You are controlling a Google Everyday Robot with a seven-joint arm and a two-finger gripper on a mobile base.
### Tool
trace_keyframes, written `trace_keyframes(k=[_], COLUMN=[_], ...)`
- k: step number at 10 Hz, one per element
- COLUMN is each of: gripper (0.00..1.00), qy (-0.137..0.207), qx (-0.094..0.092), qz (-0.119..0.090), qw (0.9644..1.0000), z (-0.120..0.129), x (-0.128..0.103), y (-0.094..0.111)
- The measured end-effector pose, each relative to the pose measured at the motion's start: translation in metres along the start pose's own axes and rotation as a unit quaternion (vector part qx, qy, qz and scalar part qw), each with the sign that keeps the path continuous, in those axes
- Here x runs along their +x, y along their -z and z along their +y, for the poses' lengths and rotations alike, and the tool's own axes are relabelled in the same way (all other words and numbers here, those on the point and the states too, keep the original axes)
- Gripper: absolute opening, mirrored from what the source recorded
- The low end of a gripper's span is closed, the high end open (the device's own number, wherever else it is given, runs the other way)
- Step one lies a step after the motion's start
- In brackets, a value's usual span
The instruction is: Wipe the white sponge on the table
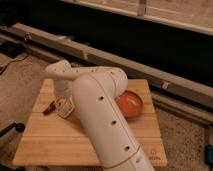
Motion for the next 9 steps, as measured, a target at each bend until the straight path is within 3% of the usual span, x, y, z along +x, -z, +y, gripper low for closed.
trace_keyframes(k=[6, 7, 9], gripper=[0.65, 0.6, 0.4], qy=[-0.007, -0.006, -0.002], qx=[0.003, 0.005, 0.008], qz=[0.018, 0.02, 0.022], qw=[0.9998, 0.9998, 0.9997], z=[-0.007, -0.008, -0.007], x=[0.0, 0.0, 0.001], y=[-0.013, -0.014, -0.015])
